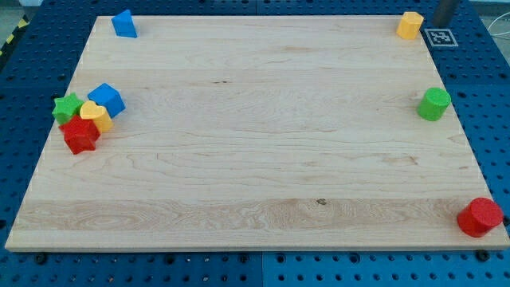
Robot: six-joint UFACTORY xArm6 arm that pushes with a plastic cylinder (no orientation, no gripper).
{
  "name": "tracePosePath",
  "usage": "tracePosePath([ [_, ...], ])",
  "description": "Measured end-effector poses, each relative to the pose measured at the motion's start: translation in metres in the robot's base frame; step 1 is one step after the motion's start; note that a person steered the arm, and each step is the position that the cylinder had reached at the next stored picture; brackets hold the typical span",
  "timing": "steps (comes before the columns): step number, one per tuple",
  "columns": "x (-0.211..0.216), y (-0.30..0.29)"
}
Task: Slide the yellow hexagon towards the top center
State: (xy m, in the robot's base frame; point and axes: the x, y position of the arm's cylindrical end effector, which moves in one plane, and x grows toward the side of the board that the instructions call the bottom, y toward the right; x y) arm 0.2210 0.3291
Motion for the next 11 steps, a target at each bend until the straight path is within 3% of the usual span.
tracePosePath([
  [3,0.003,-0.103],
  [5,0.034,-0.117],
  [8,0.035,-0.232],
  [11,-0.004,-0.253],
])
